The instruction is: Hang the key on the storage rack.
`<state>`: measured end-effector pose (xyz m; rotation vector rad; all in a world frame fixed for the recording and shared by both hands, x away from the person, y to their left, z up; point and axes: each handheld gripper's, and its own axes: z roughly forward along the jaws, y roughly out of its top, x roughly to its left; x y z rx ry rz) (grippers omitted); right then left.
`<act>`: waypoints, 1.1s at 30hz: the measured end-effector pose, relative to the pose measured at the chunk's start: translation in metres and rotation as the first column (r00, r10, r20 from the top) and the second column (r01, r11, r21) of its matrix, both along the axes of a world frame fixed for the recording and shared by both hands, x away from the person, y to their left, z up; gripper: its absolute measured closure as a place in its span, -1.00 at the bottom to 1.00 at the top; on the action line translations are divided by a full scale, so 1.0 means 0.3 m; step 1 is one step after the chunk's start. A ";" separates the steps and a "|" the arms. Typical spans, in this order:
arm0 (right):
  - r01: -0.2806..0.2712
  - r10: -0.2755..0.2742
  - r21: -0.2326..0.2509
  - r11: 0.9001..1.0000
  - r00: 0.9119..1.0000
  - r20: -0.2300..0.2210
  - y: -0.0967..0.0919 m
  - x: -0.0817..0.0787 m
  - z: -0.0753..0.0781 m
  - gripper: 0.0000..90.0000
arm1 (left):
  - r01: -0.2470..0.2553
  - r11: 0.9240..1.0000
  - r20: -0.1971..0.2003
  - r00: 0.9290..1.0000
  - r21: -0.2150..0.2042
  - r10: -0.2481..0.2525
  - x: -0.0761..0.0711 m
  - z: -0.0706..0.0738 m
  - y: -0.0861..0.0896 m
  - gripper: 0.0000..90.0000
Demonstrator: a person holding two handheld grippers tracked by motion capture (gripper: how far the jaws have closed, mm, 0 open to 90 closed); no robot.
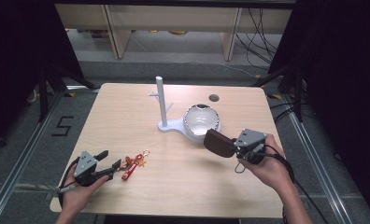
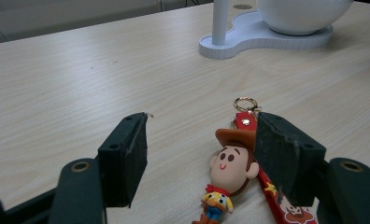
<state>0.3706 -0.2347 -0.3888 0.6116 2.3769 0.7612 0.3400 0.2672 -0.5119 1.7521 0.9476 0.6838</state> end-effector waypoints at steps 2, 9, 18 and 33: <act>0.008 -0.008 0.008 1.000 1.000 -0.008 0.005 0.000 0.004 0.61 | -0.001 1.000 0.001 1.000 -0.002 0.001 0.000 -0.001 0.000 -0.25; -0.006 0.005 0.021 1.000 0.999 0.036 0.013 0.014 0.013 0.61 | 0.013 1.000 0.010 1.000 -0.004 -0.013 0.004 -0.005 0.000 -0.24; -0.012 0.011 0.018 1.000 0.999 0.042 0.019 0.032 0.029 0.61 | 0.011 1.000 0.011 1.000 -0.006 -0.011 0.003 -0.005 0.001 -0.24; -0.014 0.012 0.026 1.000 0.997 0.077 0.038 0.070 0.049 0.60 | -0.002 1.000 -0.004 1.000 -0.002 0.002 -0.004 -0.004 0.002 -0.24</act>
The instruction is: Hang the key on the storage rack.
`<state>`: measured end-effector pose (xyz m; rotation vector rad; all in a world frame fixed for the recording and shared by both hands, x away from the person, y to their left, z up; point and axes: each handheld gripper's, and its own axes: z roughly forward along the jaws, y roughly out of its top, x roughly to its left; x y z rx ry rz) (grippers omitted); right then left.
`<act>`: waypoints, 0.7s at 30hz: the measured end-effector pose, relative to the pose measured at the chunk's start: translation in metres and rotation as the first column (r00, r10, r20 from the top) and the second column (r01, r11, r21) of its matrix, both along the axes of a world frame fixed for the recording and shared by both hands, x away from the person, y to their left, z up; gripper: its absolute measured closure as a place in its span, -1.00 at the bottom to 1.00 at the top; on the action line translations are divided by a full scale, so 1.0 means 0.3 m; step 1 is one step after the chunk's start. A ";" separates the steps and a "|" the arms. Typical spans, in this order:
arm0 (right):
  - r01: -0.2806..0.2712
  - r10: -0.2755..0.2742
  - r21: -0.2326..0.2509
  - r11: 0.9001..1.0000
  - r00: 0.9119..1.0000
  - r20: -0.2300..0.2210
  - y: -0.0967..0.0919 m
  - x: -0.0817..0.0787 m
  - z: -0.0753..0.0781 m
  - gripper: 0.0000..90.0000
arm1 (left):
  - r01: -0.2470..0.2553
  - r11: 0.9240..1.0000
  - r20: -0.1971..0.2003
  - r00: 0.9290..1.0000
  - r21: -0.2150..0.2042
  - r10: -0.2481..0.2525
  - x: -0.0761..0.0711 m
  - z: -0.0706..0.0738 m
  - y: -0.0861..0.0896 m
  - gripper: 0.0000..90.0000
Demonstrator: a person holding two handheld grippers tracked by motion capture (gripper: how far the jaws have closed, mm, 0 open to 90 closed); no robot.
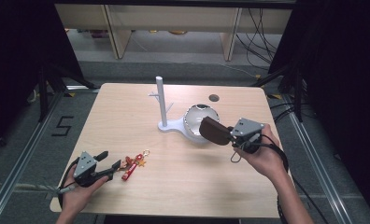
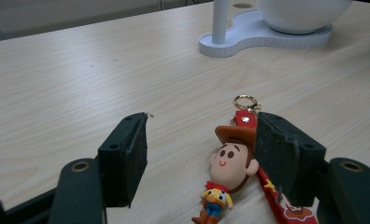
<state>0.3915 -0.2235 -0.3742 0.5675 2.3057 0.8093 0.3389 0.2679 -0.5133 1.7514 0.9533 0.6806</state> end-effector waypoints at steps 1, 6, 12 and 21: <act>-0.004 0.004 -0.003 1.000 1.000 0.005 0.001 0.004 0.002 0.60 | 0.014 1.000 0.011 1.000 -0.005 -0.014 0.005 -0.002 0.000 -0.25; -0.010 0.010 -0.002 1.000 1.000 0.017 0.010 0.021 0.007 0.60 | 0.013 1.000 0.007 1.000 -0.004 -0.013 0.003 -0.002 0.001 -0.24; -0.029 0.030 -0.017 0.999 0.999 0.037 0.030 0.046 0.013 0.60 | -0.001 1.000 -0.001 1.000 0.001 0.001 -0.001 -0.001 0.001 -0.25; -0.063 0.066 -0.045 0.997 0.995 0.071 0.065 0.096 0.018 0.60 | 0.000 1.000 0.002 1.000 0.003 0.000 -0.001 -0.001 0.004 -0.25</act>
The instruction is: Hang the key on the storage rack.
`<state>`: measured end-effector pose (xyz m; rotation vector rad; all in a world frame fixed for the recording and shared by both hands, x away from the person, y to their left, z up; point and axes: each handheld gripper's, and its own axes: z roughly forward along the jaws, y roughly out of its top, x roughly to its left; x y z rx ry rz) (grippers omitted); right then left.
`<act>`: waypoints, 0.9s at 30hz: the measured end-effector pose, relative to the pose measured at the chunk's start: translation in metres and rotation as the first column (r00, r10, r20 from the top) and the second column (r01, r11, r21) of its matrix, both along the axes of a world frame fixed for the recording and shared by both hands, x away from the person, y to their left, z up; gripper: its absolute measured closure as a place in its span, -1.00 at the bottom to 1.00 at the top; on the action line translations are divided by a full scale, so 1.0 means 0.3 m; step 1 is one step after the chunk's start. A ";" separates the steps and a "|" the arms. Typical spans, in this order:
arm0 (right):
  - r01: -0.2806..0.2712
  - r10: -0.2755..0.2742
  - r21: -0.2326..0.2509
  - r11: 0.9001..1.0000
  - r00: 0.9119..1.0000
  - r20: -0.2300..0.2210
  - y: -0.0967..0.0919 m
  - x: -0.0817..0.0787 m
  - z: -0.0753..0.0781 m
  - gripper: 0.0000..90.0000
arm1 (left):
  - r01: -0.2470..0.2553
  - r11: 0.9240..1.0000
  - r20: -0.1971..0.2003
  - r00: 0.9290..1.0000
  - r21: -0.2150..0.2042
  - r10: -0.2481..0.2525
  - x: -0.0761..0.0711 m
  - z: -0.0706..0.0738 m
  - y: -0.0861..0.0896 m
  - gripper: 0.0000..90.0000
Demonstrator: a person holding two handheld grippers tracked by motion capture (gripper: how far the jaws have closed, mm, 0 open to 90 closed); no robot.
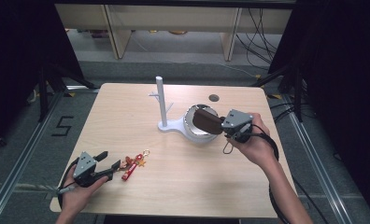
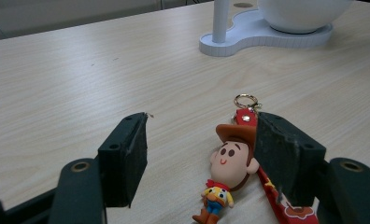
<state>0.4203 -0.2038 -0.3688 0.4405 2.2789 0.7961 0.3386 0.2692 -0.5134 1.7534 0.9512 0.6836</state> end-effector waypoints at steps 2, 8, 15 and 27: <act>0.001 -0.001 0.000 1.000 1.000 -0.001 0.005 0.009 -0.004 0.60 | -0.001 1.000 0.001 1.000 -0.001 0.001 0.000 0.000 0.000 -0.25; 0.000 0.000 0.009 1.000 1.000 -0.006 0.015 0.030 -0.009 0.60 | 0.002 1.000 -0.002 1.000 -0.001 -0.002 0.000 -0.001 -0.001 -0.25; -0.009 0.009 0.010 1.000 1.000 0.003 0.025 0.061 -0.009 0.60 | -0.001 1.000 -0.002 1.000 -0.002 0.001 0.000 -0.001 -0.002 -0.25; -0.032 0.032 0.024 0.999 0.999 -0.008 0.060 0.100 -0.028 0.62 | -0.002 1.000 0.000 1.000 -0.003 0.002 -0.001 -0.001 0.001 -0.25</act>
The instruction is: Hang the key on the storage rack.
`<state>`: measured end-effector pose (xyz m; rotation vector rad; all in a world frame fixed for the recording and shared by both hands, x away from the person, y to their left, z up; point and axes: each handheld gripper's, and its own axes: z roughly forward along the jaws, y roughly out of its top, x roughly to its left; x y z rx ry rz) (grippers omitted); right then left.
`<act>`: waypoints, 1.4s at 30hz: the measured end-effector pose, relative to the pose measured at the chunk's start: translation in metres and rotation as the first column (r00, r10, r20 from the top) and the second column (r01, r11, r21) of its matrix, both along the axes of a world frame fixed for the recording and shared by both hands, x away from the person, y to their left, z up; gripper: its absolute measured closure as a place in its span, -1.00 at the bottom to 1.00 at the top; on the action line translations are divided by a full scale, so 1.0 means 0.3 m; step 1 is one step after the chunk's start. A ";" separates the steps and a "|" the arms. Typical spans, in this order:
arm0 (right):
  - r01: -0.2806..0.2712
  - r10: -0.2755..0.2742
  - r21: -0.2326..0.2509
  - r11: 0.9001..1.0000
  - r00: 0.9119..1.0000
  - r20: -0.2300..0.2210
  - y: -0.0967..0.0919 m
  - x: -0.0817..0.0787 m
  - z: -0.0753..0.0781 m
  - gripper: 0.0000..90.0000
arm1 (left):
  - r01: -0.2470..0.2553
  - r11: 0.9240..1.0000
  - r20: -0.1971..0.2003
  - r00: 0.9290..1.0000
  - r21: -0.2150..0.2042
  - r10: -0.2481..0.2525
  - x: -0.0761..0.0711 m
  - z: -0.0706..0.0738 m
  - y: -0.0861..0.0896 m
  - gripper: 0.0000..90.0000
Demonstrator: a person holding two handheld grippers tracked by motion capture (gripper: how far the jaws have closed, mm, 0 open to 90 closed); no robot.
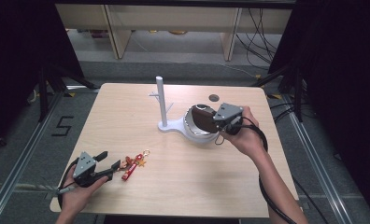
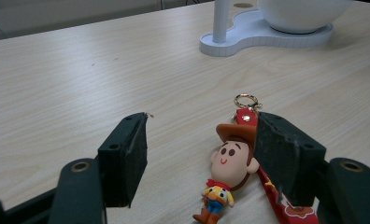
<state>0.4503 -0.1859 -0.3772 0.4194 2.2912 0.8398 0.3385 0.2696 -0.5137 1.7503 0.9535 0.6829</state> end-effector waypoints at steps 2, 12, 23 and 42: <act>0.007 -0.007 0.011 1.000 1.000 -0.010 0.008 0.004 -0.004 0.63 | -0.002 1.000 -0.001 1.000 -0.002 0.002 -0.001 0.001 0.001 -0.25; 0.007 -0.007 0.021 1.000 0.999 -0.033 0.033 0.038 -0.010 0.64 | -0.004 1.000 -0.003 1.000 -0.001 0.004 -0.002 0.000 0.002 -0.25; 0.015 -0.014 0.082 0.997 1.000 -0.021 0.020 0.068 -0.045 0.60 | 0.002 1.000 0.000 1.000 -0.004 -0.002 0.000 -0.003 0.003 -0.25; 0.089 -0.073 0.157 0.984 0.992 -0.103 -0.029 0.046 -0.051 0.12 | 0.015 1.000 0.005 1.000 0.000 -0.015 0.002 -0.006 -0.001 -0.25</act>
